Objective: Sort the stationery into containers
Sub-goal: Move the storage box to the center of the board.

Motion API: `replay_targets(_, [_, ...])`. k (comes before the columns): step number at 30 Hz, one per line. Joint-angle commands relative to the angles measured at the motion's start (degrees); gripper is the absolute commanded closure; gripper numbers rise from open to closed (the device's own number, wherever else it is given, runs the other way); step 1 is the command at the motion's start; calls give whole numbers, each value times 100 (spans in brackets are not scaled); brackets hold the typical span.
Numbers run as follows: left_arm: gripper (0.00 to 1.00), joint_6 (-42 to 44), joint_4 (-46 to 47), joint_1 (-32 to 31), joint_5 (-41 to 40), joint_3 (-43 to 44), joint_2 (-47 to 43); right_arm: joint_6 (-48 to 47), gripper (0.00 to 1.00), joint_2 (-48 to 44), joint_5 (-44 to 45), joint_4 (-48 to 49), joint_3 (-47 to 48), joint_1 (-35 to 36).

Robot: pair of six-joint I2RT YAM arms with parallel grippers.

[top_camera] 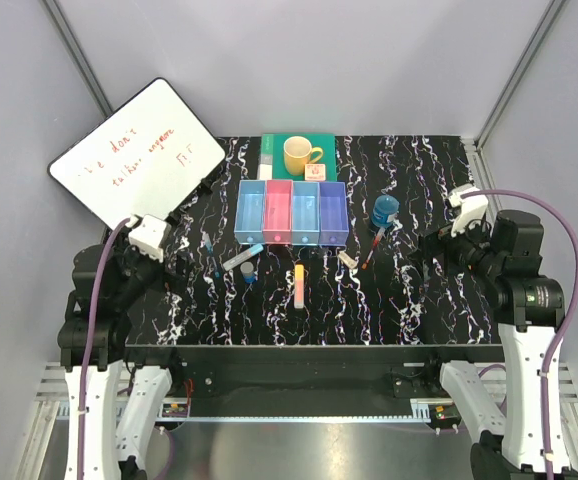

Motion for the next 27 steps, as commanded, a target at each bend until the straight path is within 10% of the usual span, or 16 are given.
replay_targets(1, [1, 1070, 200, 13, 401, -135, -109, -914, 0, -25, -532, 37, 113, 11])
replay_targets(18, [7, 3850, 1226, -40, 1579, 155, 2210, -3129, 1, 2111, -553, -904, 948, 360])
replay_targets(27, [19, 1180, 2336, -751, -335, 857, 4073, -1008, 0, 3033, 117, 730, 1089, 732])
